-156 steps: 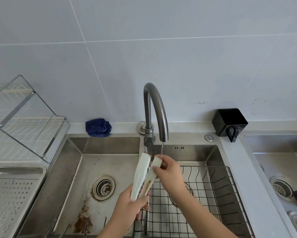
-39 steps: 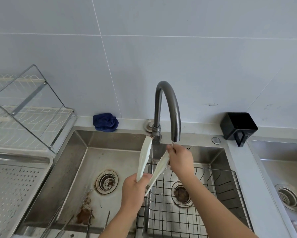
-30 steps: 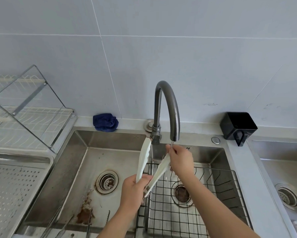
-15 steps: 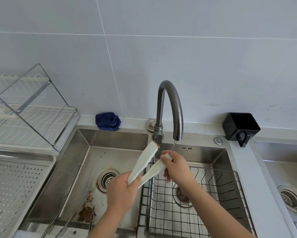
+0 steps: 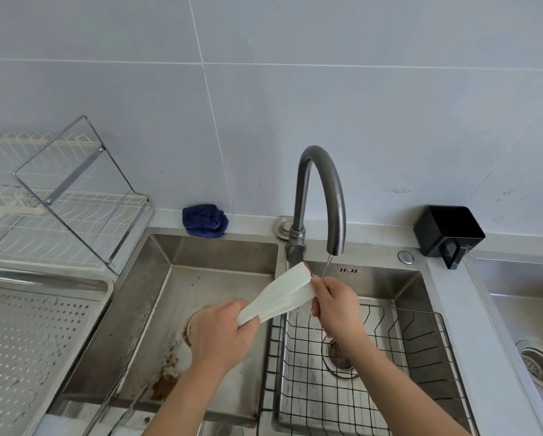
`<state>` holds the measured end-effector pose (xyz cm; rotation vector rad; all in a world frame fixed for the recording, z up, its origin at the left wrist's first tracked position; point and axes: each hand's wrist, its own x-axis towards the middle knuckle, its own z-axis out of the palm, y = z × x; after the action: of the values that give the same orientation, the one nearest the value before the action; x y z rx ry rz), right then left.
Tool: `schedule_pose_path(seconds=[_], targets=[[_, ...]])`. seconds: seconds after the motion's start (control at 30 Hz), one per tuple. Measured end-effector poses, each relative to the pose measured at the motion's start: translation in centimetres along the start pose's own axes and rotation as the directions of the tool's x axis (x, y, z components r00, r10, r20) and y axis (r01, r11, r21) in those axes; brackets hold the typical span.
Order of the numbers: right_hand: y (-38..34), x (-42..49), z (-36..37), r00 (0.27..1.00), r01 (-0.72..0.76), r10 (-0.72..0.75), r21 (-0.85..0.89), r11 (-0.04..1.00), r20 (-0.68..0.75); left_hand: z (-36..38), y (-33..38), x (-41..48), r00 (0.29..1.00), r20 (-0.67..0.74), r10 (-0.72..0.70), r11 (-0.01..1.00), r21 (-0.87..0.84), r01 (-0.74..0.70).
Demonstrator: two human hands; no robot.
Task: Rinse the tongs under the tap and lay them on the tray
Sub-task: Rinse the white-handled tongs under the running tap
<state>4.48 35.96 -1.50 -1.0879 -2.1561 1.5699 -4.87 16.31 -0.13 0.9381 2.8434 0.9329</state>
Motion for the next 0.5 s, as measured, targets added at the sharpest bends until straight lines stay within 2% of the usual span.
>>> schedule_pose_path(seconds=[0.03, 0.07, 0.17, 0.2, 0.27, 0.33, 0.4, 0.47, 0.5], targets=[[0.1, 0.1, -0.1, 1.000, -0.002, 0.001, -0.022, 1.000, -0.021, 0.2, 0.1, -0.1, 1.000, -0.012, 0.021, 1.000, 0.002, -0.021], [0.3, 0.2, -0.3, 1.000, -0.021, 0.021, 0.035, 0.999, 0.009, 0.5, 0.0, -0.2, 0.999, -0.023, 0.032, 0.999, 0.003, -0.032], [0.8, 0.3, -1.0, 0.969, -0.129, 0.070, 0.246, 0.961, 0.238, 0.8, -0.5, -0.3, 0.996, -0.062, 0.069, 0.997, 0.034, -0.067], [0.8, 0.4, -1.2, 0.961, -0.133, 0.066, 0.240, 0.962, 0.269, 0.8, -0.6, -0.3, 0.995, -0.051, 0.086, 0.995, 0.058, -0.083], [0.6, 0.7, -1.2, 0.974, -0.091, 0.054, 0.161, 0.983, 0.222, 0.9, -0.6, 0.0, 0.997, -0.012, 0.081, 0.995, 0.058, -0.080], [0.1, 1.1, -1.1, 0.995, -0.051, 0.043, 0.090, 0.995, 0.090, 1.3, -0.3, 0.4, 0.999, 0.043, 0.001, 0.998, -0.055, 0.001], [-0.2, 1.5, -1.0, 0.996, -0.081, 0.073, 0.195, 0.978, 0.048, 1.8, -0.1, 0.7, 0.993, 0.086, -0.081, 0.976, -0.196, 0.097], [-0.6, 1.3, -1.2, 0.980, -0.148, 0.084, 0.379, 0.914, 0.179, 2.4, 0.2, 0.7, 0.982, 0.089, -0.167, 0.934, -0.304, 0.186], [-0.8, 1.1, -1.3, 0.963, -0.183, 0.077, 0.416, 0.891, 0.259, 2.6, 0.4, 0.7, 0.975, 0.090, -0.204, 0.909, -0.353, 0.223]])
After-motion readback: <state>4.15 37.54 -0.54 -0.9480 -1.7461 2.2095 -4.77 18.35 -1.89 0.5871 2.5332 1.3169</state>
